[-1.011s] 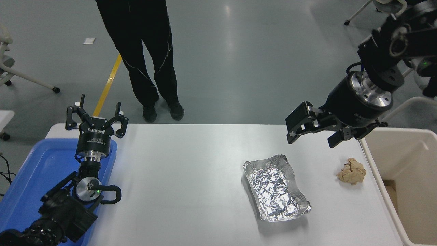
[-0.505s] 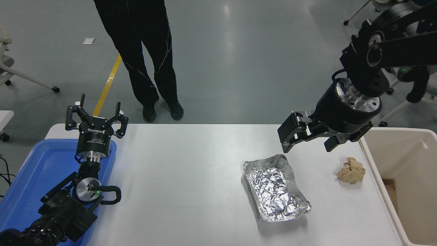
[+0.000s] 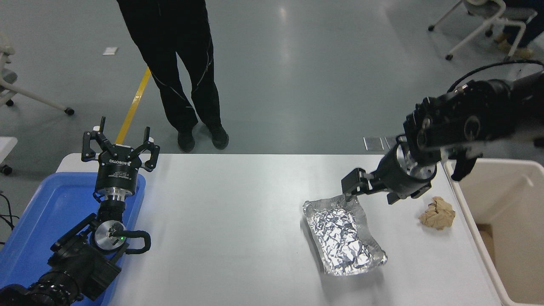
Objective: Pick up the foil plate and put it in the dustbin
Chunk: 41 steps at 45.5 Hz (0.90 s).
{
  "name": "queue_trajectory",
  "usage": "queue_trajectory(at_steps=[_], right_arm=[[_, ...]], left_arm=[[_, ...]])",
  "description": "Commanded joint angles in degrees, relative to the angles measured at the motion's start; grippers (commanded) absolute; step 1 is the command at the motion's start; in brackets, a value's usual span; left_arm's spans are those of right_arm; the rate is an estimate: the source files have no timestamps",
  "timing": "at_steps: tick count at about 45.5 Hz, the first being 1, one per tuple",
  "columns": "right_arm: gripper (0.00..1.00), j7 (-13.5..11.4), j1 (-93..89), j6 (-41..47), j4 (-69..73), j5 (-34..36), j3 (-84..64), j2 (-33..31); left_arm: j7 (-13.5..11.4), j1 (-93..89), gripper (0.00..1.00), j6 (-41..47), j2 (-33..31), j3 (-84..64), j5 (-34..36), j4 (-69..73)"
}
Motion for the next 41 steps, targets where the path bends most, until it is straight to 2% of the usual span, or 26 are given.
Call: queue_trajectory(at_steps=[1,12,33,36,41], right_arm=[[1.00,1.89,-14.85,-8.14,-8.19,-4.89,2.21,0.86],[1.00,1.89,-22.06,-12.80,-17.25,-4.89,4.50,0.77],[0.99,1.80,-32.61,-15.26,-25.43,-7.70,5.65,2.17],[0.96,1.80,-33.31,-15.44,-25.61,-8.49,5.56,2.09],[0.81,1.71,-35.15,-15.44,-27.19,-11.13,5.56,2.17]], left_arm=[[0.00,-0.02,0.99,-0.09,0.01,0.00,0.00,0.01],[0.00,-0.02,0.99,-0.09,0.00,0.00,0.00,0.01],[0.00,-0.02,0.99,0.00,0.01,0.00,0.00,0.01],[0.00,-0.02,0.99,-0.09,0.01,0.00,0.00,0.01],[0.00,-0.02,0.99,0.00,0.01,0.00,0.00,0.01]])
